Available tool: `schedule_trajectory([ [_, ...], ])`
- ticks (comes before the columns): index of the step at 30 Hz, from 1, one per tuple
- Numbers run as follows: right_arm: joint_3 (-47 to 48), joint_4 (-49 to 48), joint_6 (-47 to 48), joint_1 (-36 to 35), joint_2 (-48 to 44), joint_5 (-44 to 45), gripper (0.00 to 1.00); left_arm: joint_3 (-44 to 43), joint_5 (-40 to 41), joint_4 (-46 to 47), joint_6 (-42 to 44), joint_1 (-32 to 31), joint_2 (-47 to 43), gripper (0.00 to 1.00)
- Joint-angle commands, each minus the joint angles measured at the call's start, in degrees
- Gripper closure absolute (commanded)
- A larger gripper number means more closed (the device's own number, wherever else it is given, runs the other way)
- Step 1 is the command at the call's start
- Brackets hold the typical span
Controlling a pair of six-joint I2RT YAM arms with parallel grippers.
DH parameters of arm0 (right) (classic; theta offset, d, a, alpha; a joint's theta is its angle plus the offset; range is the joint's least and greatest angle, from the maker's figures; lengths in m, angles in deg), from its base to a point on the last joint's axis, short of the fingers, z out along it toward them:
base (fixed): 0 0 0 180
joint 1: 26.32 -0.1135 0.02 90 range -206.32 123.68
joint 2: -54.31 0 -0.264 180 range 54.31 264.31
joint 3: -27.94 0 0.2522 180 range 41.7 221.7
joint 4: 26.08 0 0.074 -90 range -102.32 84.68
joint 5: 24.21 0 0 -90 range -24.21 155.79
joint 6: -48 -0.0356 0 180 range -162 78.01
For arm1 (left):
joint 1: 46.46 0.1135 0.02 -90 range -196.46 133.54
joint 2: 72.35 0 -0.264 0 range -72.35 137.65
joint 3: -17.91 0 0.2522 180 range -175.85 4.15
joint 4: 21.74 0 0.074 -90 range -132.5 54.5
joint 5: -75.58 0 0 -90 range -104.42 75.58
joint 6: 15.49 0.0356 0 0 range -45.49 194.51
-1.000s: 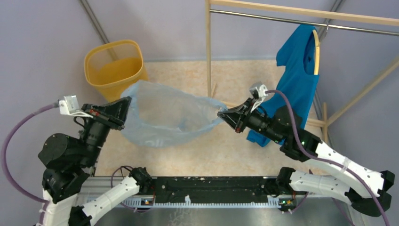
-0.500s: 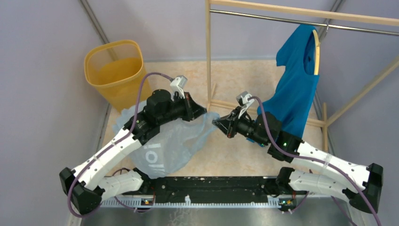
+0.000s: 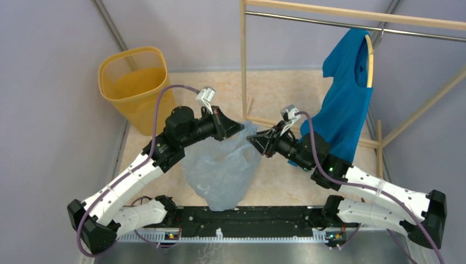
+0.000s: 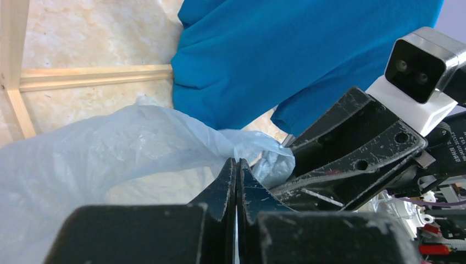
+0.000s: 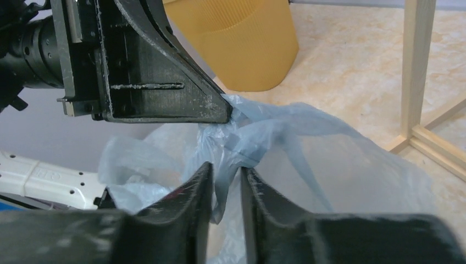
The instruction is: Put the trash bags into the trash bin
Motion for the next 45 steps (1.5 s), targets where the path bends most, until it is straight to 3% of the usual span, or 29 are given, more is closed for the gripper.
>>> schedule_trajectory([
  [1,1.76,-4.21,-0.28,-0.21,1.52,-0.73,0.7,1.01,-1.73,4.16,-1.61,-0.03,-0.27,1.0],
  [8,1.71,-6.04,0.14,-0.22,3.0,-2.34,0.32,0.35,-2.37,4.85,-1.42,-0.02,0.63,1.0],
  [10,1.86,-6.06,0.21,-0.21,3.51,-1.4,0.25,0.12,-2.84,4.93,-1.48,-0.01,0.75,1.0],
  [13,2.41,-7.45,0.29,-0.25,4.74,-1.23,0.22,0.1,-2.9,4.98,-1.5,-0.05,0.5,1.0],
  [17,3.59,-9.99,0.28,-0.21,7.46,-1.98,0.23,-0.02,-3.06,4.65,-1.54,-0.1,0.45,1.0],
  [21,4.83,-11.09,0.25,-0.23,10.02,-1.24,0.29,-0.4,-3.09,4.28,-1.23,-0.05,0.32,1.0],
  [23,4.72,-12.01,-0.09,-0.21,10.47,-0.34,0.37,-0.49,-3.15,4.18,-1.04,-0.05,0.31,1.0],
  [27,4.07,-12.91,-0.01,-0.26,10.35,0.31,0.66,-1.5,-2.93,2.6,1.53,-0.05,0.2,1.0],
  [29,3.37,-11.67,0.09,-0.21,9.57,0.88,0.8,-4.13,-0.42,-1.32,4.32,0.02,-0.27,0.77],
  [32,1.38,-8.42,0.35,-0.21,7.47,2.84,0.96,-8.46,9.46,-10.24,10.12,0.04,-2.04,0.29],
  [34,-0.36,-5.7,0.37,-0.22,5.38,4.15,1.0,-11.56,18.98,-15.98,14.52,0.04,-3.27,0.1],
  [36,-2.16,-2.81,0.22,-0.21,2.65,5.25,1.0,-14.59,29.2,-21.75,18.05,-0.02,-3.84,0.02],
  [40,-4.1,5.2,0.17,-0.21,-4.53,7.77,1.0,-21.29,44.29,-31.57,26.21,0.01,-0.61,0.01],
  [45,-3.18,14.94,1.31,-0.26,-13.18,11.22,1.0,-29.8,62.92,-36.62,33.86,3.29,10.34,0.01],
])
